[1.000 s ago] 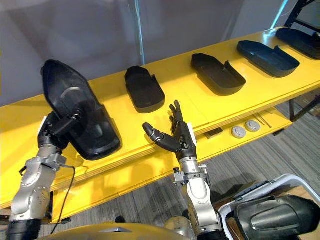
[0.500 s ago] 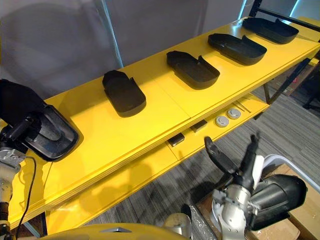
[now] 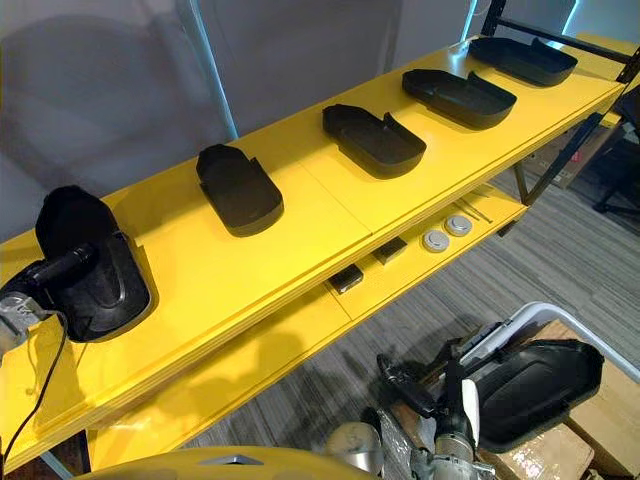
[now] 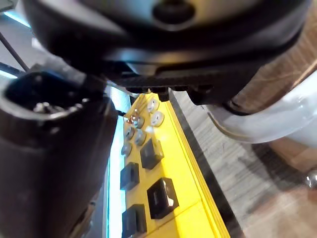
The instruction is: Walk over and take three plastic housings, then place them on the shelf
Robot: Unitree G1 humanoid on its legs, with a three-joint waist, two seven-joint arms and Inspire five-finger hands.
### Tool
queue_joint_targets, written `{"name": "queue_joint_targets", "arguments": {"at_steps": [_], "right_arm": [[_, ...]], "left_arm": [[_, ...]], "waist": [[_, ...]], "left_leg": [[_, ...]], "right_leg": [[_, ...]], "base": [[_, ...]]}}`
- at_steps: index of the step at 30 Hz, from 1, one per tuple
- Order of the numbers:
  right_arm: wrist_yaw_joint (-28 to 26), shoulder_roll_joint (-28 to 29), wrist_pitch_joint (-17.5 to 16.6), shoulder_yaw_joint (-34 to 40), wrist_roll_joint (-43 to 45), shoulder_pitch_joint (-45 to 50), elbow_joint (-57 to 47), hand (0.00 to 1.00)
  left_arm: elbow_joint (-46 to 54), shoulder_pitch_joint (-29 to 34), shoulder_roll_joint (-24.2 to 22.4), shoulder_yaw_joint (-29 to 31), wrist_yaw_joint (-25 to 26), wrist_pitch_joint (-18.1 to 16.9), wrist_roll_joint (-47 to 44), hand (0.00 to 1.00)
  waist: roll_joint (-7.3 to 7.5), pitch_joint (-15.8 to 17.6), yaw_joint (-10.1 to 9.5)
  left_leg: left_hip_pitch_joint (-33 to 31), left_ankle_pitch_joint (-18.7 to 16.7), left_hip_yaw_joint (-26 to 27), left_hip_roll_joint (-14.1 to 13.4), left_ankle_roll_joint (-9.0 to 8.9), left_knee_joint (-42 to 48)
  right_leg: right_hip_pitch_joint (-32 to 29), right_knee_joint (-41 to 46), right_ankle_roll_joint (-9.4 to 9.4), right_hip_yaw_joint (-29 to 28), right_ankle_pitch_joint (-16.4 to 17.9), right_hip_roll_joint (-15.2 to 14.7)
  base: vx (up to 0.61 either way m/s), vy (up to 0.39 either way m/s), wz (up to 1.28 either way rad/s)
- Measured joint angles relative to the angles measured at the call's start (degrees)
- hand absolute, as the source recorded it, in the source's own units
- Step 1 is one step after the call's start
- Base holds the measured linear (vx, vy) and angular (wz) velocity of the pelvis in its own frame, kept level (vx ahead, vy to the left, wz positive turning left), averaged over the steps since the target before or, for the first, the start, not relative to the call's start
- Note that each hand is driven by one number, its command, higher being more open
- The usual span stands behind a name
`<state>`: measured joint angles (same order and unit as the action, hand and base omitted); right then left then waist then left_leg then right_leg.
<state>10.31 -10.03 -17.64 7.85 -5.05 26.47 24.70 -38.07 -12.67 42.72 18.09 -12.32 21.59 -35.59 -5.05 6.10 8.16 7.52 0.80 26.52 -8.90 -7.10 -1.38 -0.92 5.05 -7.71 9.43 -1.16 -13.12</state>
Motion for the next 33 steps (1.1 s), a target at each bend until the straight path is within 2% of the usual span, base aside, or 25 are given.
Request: {"name": "queue_joint_targets", "arguments": {"at_steps": [6,10,14,15,16,18,19,22,28,33], "right_arm": [[-5.4,-2.0,-0.5,-1.9,3.8,-2.7,4.3,1.0],[-8.5,-3.3,-0.5,-4.0,4.3,-5.1,4.8,1.0],[-9.9,-3.9,1.0,-7.0,6.1,-9.4,4.9,1.0],[-9.8,-3.9,2.2,-8.5,6.4,-10.8,5.3,1.0],[-9.8,-3.7,3.2,-9.3,6.8,-12.1,6.0,1.0],[-9.6,-2.9,5.7,-9.8,8.6,-13.3,9.2,1.0],[-9.6,-2.9,7.0,-9.4,9.5,-13.4,10.3,1.0],[-7.6,-3.0,8.7,-8.8,10.0,-12.9,12.2,1.0],[-7.4,-1.3,8.8,-8.6,10.0,-12.1,12.3,1.0],[-7.4,-0.4,8.8,-8.5,10.0,-11.0,12.8,1.0]], "left_arm": [[-4.5,-5.4,2.6,-3.3,-0.1,-0.3,2.5,0.0],[-4.1,-11.1,3.3,-4.2,0.7,-1.7,2.5,0.0],[0.2,-15.8,3.3,-6.2,2.6,-3.2,2.2,0.0],[0.7,-16.8,3.3,-7.1,3.1,-3.4,2.0,0.0],[1.6,-16.8,3.3,-7.2,3.4,-3.8,2.0,1.0],[1.8,-17.6,3.3,-8.1,4.5,-3.7,2.0,1.0],[1.6,-17.6,3.3,-8.2,4.9,-3.7,2.0,1.0],[1.5,-18.9,3.5,-8.2,6.8,-3.9,2.0,1.0],[1.5,-19.5,4.9,-8.3,7.1,-3.9,2.1,1.0],[0.1,-20.2,4.9,-8.4,7.3,-3.6,2.5,1.0]], "waist": [[1.35,1.1,0.07],[2.69,3.6,0.1],[2.94,7.7,-0.37],[2.09,8.9,-0.42],[1.44,9.6,-0.58],[-0.16,10.6,-0.87],[-0.46,10.6,-0.91],[0.12,11.1,-0.74],[1.65,12.4,-0.2],[1.66,12.4,0.05]], "left_leg": [[-0.6,0.4,-0.9,0.0,0.15,0.3],[-4.9,1.0,-3.8,0.1,0.56,1.6],[-8.6,2.5,-7.1,0.3,0.76,1.7],[-9.6,3.1,-8.2,0.3,0.83,1.4],[-9.9,3.4,-8.5,0.3,0.79,1.0],[-10.4,3.7,-9.1,0.3,0.81,1.0],[-10.4,3.7,-9.2,0.3,0.79,1.0],[-10.2,3.7,-9.1,0.2,0.76,1.0],[-9.2,3.6,-8.0,0.2,0.78,1.1],[-9.0,3.6,-7.7,0.2,0.8,1.1]], "right_leg": [[-0.1,0.0,0.13,0.5,0.1,-0.1],[-2.3,1.0,-0.12,2.5,0.3,-0.7],[-4.2,1.9,-0.13,4.1,0.4,-1.0],[-4.5,1.9,-0.13,5.0,0.4,-1.0],[-4.9,2.1,-0.16,5.3,0.5,-1.0],[-4.9,2.5,0.14,5.9,0.6,-1.0],[-5.0,2.8,0.13,5.9,0.7,-1.0],[-4.9,2.9,0.54,5.8,0.9,-0.8],[-4.8,3.0,0.9,4.7,1.2,-0.8],[-4.8,2.9,0.8,4.2,1.1,-0.7]], "base": [[-0.05,-0.015,0.05],[-0.07,-0.017,0.33],[-0.05,-0.014,0.46],[-0.03,-0.016,0.34],[-0.01,-0.014,0.32],[0.04,-0.01,0.17],[0.1,-0.011,0.09],[0.05,-0.004,0.0],[-0.02,0.014,-0.08],[-0.03,0.014,-0.05]]}}
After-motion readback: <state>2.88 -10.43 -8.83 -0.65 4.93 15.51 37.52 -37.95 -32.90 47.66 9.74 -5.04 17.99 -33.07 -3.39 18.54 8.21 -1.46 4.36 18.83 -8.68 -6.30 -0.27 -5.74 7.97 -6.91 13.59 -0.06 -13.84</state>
